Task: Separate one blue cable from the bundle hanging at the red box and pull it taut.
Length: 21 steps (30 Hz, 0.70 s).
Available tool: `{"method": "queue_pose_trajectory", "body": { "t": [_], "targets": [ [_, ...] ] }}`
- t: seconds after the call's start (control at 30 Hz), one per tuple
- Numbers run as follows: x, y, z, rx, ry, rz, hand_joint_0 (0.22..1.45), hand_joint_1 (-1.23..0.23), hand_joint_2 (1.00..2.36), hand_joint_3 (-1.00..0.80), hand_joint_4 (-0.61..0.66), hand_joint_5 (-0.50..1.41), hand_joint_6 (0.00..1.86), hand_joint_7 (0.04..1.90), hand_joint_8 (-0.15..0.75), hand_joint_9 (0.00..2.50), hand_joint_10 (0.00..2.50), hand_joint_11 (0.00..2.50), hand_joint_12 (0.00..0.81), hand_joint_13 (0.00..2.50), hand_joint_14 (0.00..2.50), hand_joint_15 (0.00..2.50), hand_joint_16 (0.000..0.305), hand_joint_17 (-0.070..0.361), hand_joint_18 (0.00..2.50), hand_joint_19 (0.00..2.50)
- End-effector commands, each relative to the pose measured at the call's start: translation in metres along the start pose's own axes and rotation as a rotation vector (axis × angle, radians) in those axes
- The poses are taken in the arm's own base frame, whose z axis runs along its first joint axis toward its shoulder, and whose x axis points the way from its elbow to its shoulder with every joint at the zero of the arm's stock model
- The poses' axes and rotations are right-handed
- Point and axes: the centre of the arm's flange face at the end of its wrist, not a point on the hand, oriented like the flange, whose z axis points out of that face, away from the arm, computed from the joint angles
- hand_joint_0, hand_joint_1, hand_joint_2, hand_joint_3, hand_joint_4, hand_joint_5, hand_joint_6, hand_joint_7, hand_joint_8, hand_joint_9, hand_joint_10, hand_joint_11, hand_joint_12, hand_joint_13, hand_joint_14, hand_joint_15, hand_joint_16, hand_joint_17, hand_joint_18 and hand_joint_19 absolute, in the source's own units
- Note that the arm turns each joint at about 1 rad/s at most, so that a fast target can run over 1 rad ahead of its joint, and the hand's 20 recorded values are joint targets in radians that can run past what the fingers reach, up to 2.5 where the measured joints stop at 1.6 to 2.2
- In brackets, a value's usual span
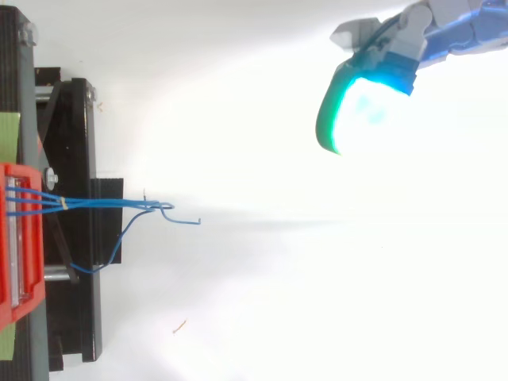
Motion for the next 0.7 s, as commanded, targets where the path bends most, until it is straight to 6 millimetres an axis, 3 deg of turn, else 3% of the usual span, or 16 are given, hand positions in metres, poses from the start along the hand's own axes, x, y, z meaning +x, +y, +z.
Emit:
{"method": "queue_pose_trajectory", "body": {
  "t": [0.0, 0.67],
  "targets": [
    [0.0001, -0.0003, 0.0004, 0.000, 0.000, 0.000, 0.56, -0.58, 1.00, -0.50, 0.22, -0.23, 0.50, 0.77, 0.282, 0.30, 0.00, 0.09, 0.315, 0.08, 0.00, 0.01, 0.043, 0.096, 0.19, 0.20],
    [0.0061, 0.0050, -0.0003, 0.020, 0.016, 0.004, 0.56, -0.57, 1.00, -0.50, 0.22, -0.23, 0.50, 0.77, 0.284, 0.31, 0.00, 0.10, 0.320, 0.08, 0.00, 0.01, 0.043, 0.097, 0.19, 0.20]
  ]
}}
